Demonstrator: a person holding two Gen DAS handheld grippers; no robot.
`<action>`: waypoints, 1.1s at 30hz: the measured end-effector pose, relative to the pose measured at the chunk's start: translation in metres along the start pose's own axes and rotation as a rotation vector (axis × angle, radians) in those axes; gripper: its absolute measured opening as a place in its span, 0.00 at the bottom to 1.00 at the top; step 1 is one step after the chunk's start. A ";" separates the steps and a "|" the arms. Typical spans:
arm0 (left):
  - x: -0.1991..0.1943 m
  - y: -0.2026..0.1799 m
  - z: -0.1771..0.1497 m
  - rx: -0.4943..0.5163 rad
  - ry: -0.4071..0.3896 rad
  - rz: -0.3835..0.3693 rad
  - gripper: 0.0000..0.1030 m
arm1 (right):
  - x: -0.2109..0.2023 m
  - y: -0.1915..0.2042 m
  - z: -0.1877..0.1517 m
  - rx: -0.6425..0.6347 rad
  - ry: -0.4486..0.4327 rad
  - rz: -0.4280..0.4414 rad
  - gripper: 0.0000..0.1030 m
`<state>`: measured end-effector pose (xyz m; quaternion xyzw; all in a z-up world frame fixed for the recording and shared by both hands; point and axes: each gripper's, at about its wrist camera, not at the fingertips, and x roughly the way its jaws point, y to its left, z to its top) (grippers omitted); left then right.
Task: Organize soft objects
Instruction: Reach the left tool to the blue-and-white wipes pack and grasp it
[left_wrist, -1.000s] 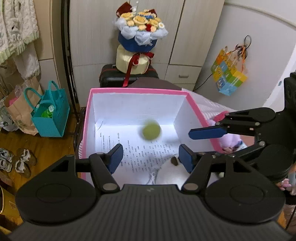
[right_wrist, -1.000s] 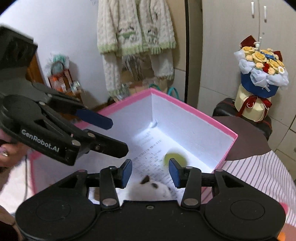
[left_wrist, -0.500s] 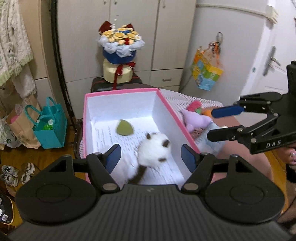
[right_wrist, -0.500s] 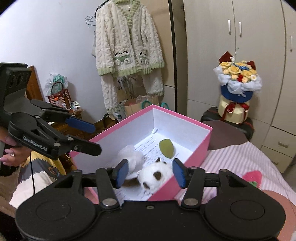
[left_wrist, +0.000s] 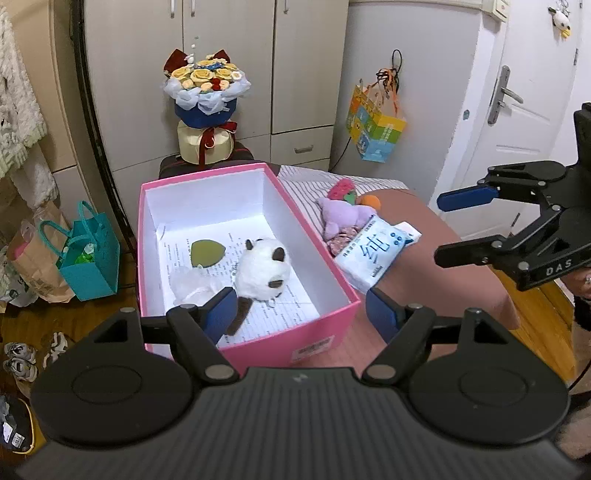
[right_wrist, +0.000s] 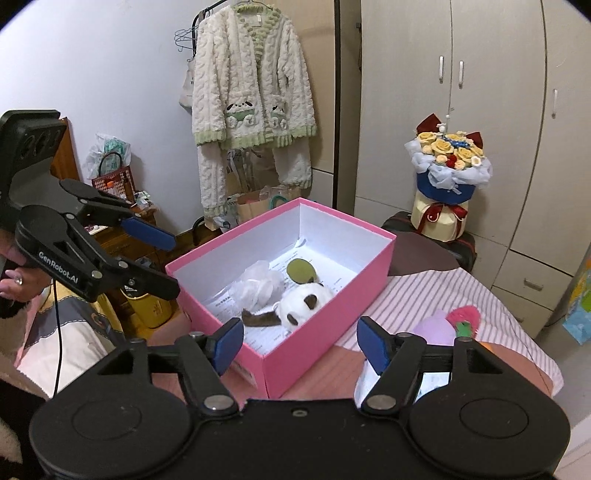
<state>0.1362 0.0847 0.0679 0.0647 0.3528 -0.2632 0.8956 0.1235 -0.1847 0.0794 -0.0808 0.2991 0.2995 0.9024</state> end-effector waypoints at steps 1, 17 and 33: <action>-0.001 -0.003 0.001 0.007 0.001 -0.002 0.74 | -0.004 0.000 -0.002 -0.002 -0.001 -0.004 0.73; 0.032 -0.079 0.003 -0.006 -0.094 -0.140 0.77 | -0.047 -0.022 -0.039 -0.020 -0.107 -0.114 0.77; 0.151 -0.108 0.013 -0.225 -0.140 -0.090 0.67 | 0.026 -0.091 -0.090 -0.058 -0.012 -0.186 0.77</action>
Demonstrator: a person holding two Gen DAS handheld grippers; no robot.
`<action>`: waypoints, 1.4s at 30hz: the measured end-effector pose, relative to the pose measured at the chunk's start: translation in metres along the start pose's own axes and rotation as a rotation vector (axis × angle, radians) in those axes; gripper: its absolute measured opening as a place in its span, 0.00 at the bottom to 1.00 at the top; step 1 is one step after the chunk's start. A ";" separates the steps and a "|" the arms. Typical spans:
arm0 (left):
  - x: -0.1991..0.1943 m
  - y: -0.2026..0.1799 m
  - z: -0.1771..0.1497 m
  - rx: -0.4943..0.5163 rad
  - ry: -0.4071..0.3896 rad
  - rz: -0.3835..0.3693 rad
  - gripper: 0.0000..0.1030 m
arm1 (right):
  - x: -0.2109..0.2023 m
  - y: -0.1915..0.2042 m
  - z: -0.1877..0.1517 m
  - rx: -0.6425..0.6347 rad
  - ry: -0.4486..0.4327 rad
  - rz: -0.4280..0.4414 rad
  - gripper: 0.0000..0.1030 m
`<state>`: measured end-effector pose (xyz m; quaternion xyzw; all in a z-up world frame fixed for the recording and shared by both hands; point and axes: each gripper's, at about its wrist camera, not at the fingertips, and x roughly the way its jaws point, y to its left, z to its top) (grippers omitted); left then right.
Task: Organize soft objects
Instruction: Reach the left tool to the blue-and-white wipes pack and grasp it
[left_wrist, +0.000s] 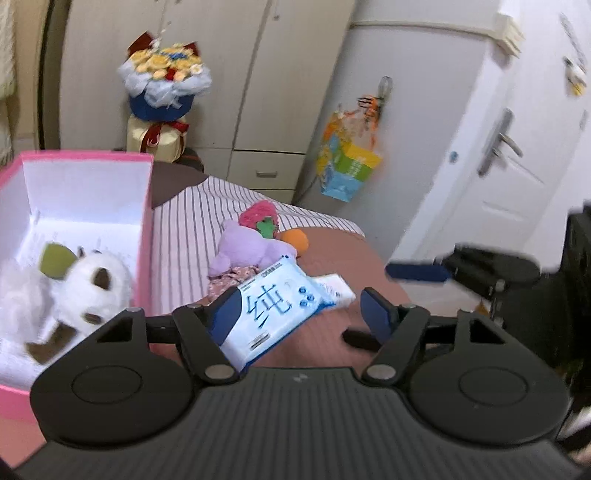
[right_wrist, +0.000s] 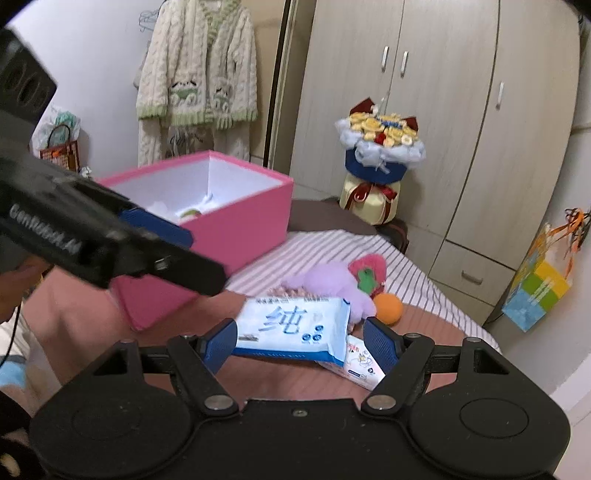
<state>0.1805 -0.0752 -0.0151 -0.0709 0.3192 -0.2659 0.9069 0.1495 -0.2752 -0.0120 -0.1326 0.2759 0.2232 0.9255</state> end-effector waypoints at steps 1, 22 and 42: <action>0.009 -0.001 0.000 -0.014 0.001 0.014 0.65 | 0.006 -0.002 -0.003 -0.001 0.005 0.005 0.77; 0.089 0.026 -0.033 -0.254 0.014 0.350 0.56 | 0.091 -0.029 -0.027 0.090 -0.021 0.099 0.75; 0.097 0.037 -0.040 -0.402 0.107 0.199 0.48 | 0.094 -0.029 -0.046 0.170 0.009 0.150 0.62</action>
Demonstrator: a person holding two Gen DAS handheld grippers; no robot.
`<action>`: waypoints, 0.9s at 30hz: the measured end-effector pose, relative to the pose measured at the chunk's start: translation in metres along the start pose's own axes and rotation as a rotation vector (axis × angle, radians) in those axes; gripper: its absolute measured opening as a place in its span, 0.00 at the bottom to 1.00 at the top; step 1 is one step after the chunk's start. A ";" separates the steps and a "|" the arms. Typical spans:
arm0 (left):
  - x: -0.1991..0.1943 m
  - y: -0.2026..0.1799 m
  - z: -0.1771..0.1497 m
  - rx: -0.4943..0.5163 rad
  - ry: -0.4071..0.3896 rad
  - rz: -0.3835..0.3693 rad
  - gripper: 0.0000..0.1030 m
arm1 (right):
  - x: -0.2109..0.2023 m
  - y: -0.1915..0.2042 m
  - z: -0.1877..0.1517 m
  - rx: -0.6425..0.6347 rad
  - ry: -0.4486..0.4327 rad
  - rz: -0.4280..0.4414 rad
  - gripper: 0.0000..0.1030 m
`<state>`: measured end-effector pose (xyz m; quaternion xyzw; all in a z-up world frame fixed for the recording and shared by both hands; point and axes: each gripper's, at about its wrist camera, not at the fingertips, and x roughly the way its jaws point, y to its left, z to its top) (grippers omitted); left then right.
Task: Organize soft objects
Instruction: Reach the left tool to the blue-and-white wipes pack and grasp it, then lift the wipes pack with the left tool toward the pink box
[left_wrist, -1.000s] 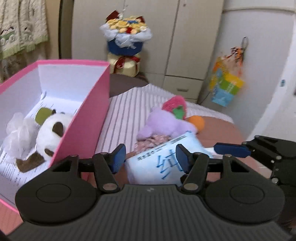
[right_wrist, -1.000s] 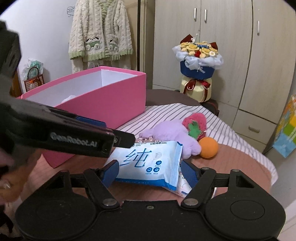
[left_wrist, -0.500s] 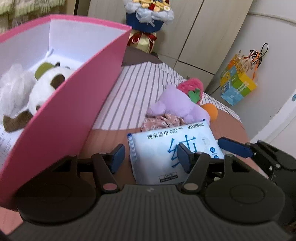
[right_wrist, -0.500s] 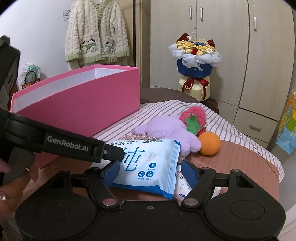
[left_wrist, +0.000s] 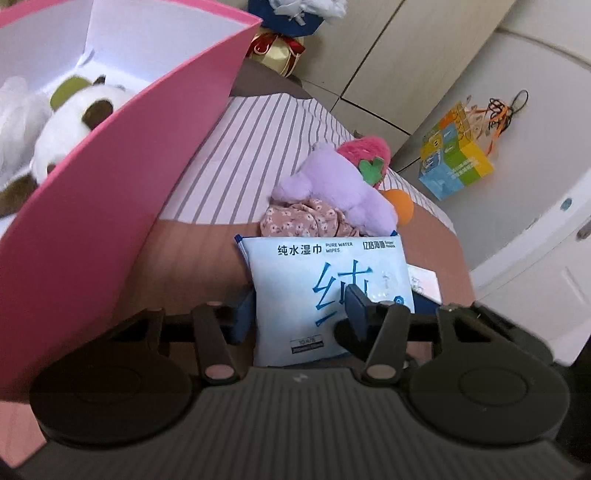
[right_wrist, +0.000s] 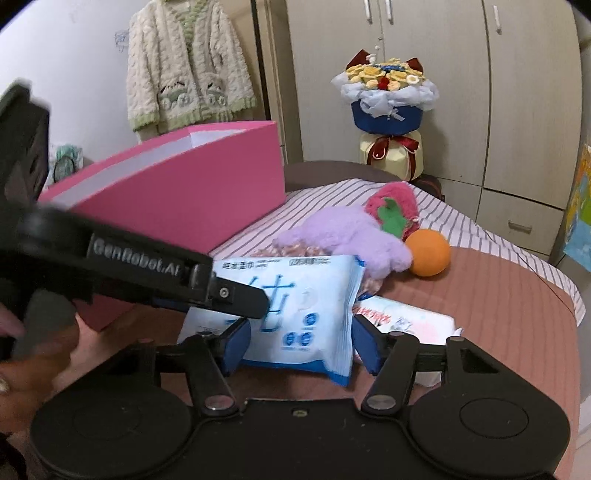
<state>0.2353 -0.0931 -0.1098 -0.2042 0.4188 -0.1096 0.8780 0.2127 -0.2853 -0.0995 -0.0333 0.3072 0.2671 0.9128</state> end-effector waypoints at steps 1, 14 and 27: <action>0.000 0.000 -0.001 0.002 -0.008 -0.001 0.48 | 0.000 0.003 -0.001 0.002 -0.006 -0.006 0.57; -0.032 -0.021 -0.011 0.163 0.003 -0.044 0.47 | -0.023 0.020 -0.005 0.151 0.002 -0.088 0.56; -0.071 -0.012 -0.021 0.262 0.186 -0.158 0.49 | -0.067 0.067 0.000 0.086 0.071 -0.102 0.79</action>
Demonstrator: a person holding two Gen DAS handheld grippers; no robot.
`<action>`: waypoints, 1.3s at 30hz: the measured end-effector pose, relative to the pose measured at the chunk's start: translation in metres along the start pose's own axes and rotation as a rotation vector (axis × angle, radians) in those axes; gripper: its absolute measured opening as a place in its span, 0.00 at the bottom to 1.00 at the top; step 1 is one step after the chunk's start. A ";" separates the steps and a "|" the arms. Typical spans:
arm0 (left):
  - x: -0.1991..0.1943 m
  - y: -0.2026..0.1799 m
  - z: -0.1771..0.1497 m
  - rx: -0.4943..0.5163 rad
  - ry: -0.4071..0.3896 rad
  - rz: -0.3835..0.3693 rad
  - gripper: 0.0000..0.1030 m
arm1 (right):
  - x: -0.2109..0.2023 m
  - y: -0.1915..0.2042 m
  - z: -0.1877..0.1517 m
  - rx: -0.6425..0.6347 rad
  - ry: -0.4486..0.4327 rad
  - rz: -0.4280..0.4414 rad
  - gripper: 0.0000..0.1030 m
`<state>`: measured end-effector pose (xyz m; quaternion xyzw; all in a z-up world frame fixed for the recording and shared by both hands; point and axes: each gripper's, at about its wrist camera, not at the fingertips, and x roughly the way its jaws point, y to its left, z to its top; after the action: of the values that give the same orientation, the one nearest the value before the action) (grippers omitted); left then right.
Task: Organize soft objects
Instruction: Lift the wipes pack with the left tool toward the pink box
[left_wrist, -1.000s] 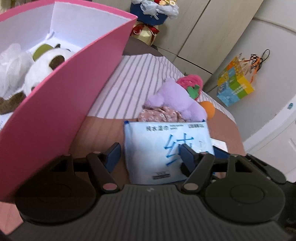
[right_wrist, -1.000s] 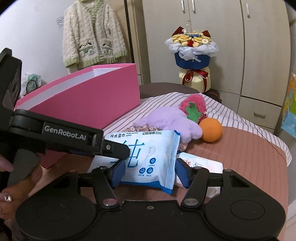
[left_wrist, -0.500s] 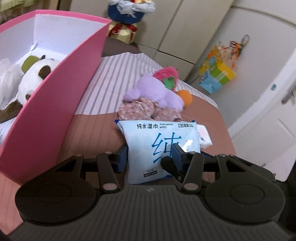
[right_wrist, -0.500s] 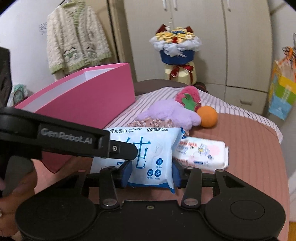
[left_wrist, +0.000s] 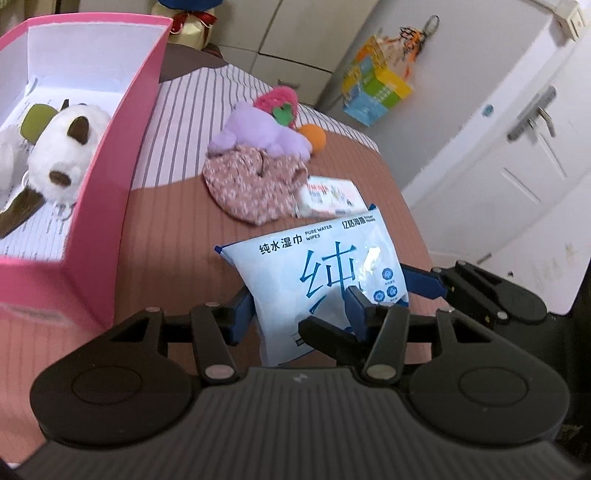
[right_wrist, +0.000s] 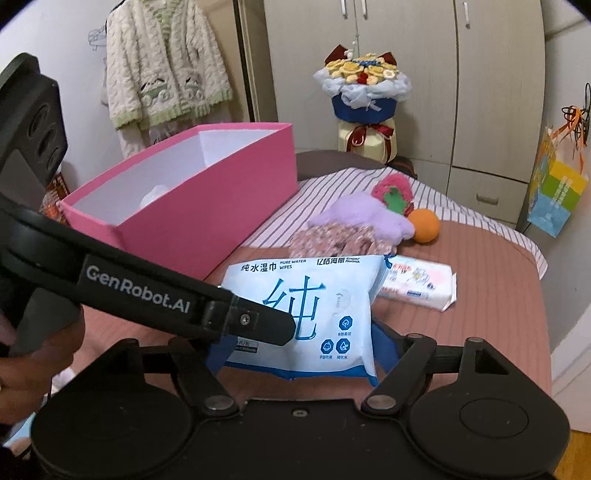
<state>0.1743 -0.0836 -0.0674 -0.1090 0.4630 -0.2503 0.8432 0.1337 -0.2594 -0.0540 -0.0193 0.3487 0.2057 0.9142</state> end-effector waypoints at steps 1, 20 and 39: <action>-0.004 0.000 -0.002 0.007 0.004 -0.003 0.49 | -0.003 0.003 -0.001 -0.002 0.004 0.000 0.79; -0.096 0.024 -0.025 0.054 0.121 -0.053 0.49 | -0.044 0.084 0.014 -0.110 0.152 0.065 0.79; -0.189 0.077 -0.012 0.035 0.075 0.037 0.49 | -0.037 0.160 0.064 -0.185 0.139 0.253 0.82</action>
<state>0.1046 0.0808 0.0311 -0.0764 0.4919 -0.2468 0.8315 0.0868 -0.1153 0.0352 -0.0732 0.3902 0.3485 0.8491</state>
